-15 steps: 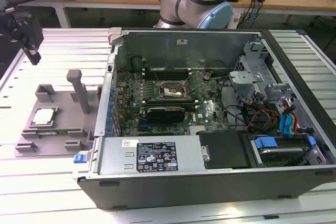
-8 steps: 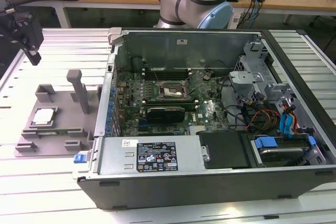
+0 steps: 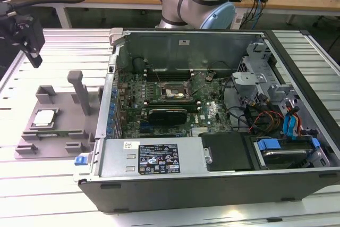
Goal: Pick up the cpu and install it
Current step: 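Pick up the cpu and move it towards the insertion slot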
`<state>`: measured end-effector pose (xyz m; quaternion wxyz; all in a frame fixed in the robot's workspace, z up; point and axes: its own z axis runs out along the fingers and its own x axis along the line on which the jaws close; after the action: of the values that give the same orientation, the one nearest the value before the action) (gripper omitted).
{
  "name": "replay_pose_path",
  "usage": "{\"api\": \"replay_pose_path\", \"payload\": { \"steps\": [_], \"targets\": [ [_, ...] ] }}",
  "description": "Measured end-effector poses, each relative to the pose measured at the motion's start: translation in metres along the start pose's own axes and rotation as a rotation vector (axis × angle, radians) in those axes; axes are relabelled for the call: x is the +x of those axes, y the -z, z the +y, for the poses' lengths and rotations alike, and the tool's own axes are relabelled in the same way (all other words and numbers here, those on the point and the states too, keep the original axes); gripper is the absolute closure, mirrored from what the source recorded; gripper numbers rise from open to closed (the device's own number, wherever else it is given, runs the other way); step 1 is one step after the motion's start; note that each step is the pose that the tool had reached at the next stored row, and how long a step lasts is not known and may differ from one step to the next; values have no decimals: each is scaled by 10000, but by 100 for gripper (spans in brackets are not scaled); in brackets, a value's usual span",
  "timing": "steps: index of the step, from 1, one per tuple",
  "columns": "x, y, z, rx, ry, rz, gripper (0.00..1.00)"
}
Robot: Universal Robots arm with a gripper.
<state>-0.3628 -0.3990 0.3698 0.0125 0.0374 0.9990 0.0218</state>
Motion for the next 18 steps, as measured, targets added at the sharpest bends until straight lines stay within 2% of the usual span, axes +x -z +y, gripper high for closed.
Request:
{"api": "replay_pose_path", "payload": {
  "steps": [18],
  "targets": [
    [3, -127, -6, 1, 0, 0, 34]
  ]
}}
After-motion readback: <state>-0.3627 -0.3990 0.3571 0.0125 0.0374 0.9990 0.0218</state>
